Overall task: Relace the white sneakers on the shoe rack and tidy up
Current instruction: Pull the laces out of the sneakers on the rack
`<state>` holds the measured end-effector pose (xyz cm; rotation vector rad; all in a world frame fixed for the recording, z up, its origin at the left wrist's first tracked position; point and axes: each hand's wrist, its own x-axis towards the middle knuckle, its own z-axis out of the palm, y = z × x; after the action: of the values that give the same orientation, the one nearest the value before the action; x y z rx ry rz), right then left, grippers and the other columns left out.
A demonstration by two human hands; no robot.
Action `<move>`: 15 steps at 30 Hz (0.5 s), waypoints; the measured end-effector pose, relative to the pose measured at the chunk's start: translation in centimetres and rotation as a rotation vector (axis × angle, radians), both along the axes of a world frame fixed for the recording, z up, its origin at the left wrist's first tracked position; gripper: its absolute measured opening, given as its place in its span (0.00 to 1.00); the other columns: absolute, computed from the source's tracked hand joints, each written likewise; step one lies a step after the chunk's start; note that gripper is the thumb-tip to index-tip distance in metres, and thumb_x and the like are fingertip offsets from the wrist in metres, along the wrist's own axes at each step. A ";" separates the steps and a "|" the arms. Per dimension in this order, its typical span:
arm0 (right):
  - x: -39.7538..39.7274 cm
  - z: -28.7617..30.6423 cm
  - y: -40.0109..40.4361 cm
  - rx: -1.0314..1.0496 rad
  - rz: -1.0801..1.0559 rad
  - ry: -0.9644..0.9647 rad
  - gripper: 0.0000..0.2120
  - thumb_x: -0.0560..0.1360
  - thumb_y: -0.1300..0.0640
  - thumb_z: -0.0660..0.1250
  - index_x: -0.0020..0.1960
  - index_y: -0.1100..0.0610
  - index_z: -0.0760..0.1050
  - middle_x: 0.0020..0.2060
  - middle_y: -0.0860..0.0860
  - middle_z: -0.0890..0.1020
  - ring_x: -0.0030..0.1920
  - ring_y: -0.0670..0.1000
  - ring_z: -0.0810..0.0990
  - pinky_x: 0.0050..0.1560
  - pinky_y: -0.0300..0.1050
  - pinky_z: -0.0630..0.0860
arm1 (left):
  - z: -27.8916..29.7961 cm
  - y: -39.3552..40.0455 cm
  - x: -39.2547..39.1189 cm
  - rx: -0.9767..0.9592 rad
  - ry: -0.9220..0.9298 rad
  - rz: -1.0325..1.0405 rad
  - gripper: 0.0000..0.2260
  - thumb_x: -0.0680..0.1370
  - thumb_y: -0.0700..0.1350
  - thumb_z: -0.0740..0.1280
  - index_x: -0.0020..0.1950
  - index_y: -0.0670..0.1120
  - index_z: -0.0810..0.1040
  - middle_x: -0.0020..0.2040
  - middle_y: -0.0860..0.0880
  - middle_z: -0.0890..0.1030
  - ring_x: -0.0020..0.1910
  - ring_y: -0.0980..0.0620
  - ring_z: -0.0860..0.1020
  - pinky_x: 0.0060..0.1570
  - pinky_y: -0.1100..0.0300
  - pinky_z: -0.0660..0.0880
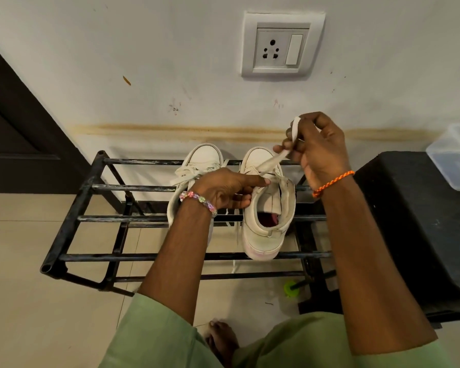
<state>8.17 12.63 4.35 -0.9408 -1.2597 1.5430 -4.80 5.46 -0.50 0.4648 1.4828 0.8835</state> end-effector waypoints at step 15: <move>0.1 -2.9 -0.3 0.398 0.327 -1.157 0.12 0.74 0.56 0.65 0.45 0.64 0.82 0.42 0.60 0.82 0.42 0.56 0.78 0.41 0.45 0.72 | -0.9 0.2 -0.2 -0.011 0.056 -0.041 0.19 0.70 0.49 0.74 0.54 0.38 0.77 0.39 0.46 0.75 0.31 0.54 0.73 0.34 0.62 0.75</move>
<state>8.30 12.37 1.42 -1.4579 -2.5059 0.8206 -4.97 5.67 -1.36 0.5140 1.5229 0.8358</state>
